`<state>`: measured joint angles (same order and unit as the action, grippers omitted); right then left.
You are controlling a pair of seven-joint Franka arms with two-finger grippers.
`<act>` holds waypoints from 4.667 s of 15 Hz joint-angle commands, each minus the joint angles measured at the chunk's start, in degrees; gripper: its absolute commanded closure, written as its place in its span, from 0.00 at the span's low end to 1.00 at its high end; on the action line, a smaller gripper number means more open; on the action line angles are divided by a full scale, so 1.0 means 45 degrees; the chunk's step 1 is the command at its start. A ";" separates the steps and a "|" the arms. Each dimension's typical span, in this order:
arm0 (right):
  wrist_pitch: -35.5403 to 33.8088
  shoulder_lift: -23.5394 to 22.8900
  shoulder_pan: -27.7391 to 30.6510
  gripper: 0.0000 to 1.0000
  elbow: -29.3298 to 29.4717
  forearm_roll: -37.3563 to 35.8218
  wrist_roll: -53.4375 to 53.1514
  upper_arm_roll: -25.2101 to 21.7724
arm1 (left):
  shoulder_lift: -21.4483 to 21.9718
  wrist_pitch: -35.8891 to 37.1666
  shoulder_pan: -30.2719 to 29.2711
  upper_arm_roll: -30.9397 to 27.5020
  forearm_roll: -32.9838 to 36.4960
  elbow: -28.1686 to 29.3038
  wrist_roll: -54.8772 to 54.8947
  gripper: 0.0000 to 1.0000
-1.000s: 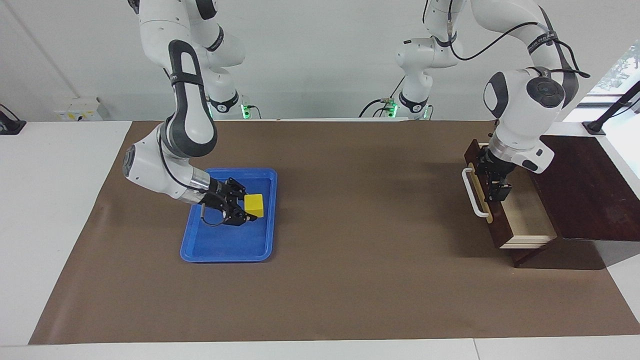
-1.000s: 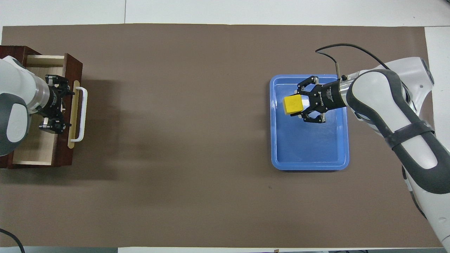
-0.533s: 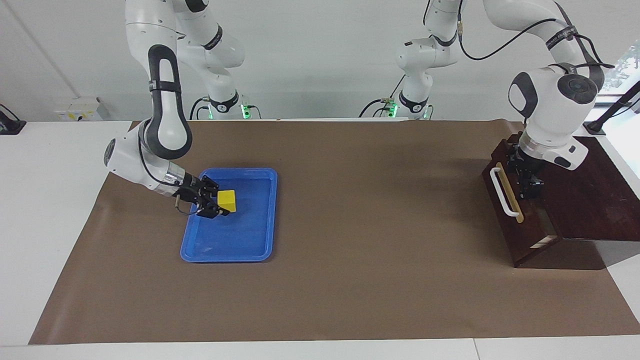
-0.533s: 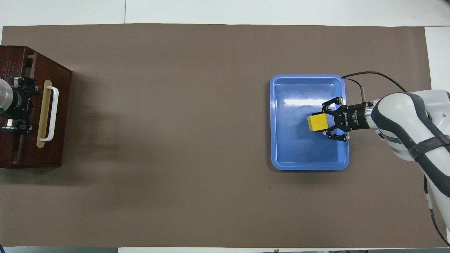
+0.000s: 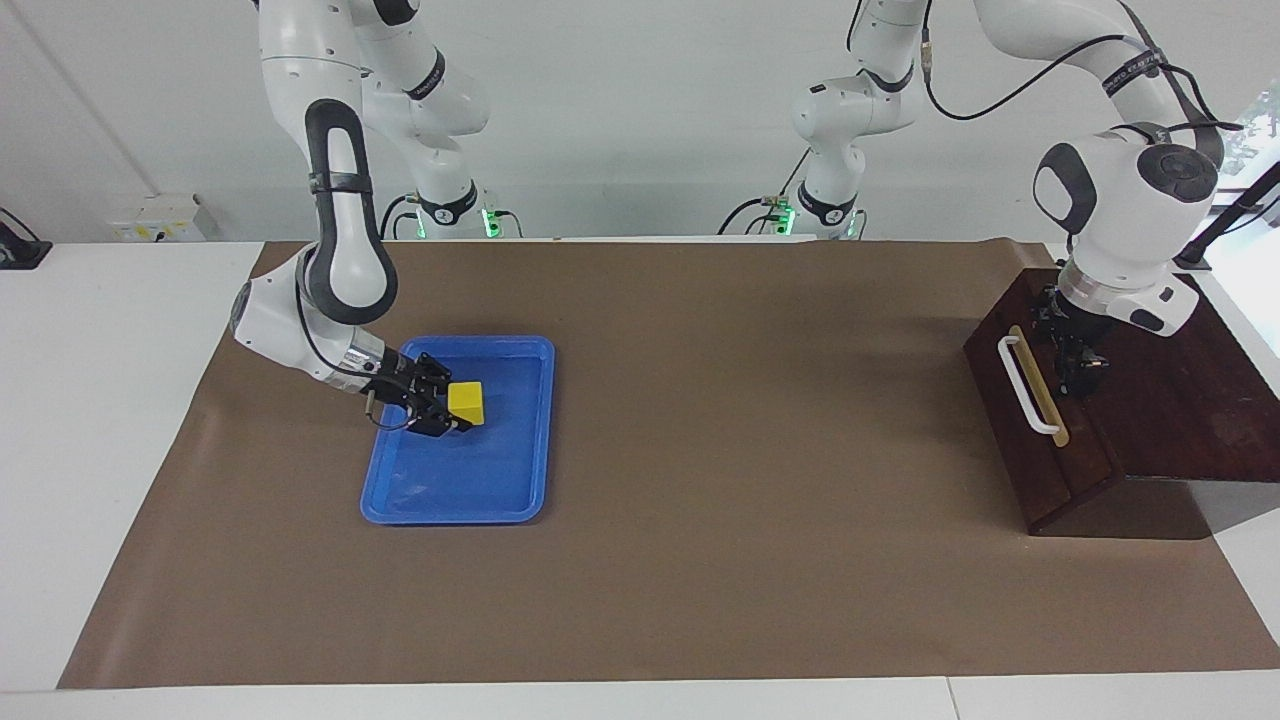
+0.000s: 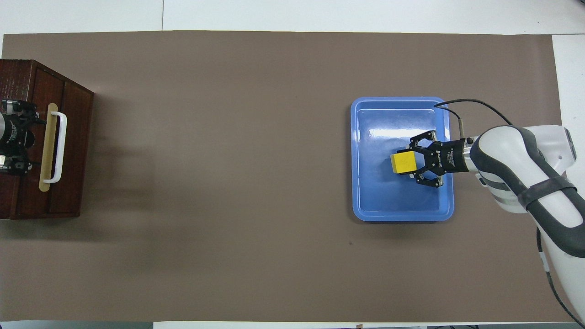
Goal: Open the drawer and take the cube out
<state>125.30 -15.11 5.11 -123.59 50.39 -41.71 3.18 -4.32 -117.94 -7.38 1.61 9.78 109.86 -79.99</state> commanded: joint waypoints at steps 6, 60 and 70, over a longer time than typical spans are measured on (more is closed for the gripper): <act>0.0786 -0.0196 0.0016 1.00 -0.0191 0.0403 0.0324 0.0075 | 0.0801 0.0738 0.0233 0.0287 -0.0238 -0.0117 0.1247 0.00; -1.0596 0.3634 0.0720 0.00 0.7697 -1.1237 1.0228 0.0837 | 0.1272 0.5311 0.2383 0.0462 -0.1979 -0.2676 1.6177 0.00; -1.0501 0.3749 0.0622 0.00 0.7387 -1.1470 0.9446 0.0876 | 0.1330 0.5309 0.2266 0.0462 -0.1998 -0.2501 1.6291 0.00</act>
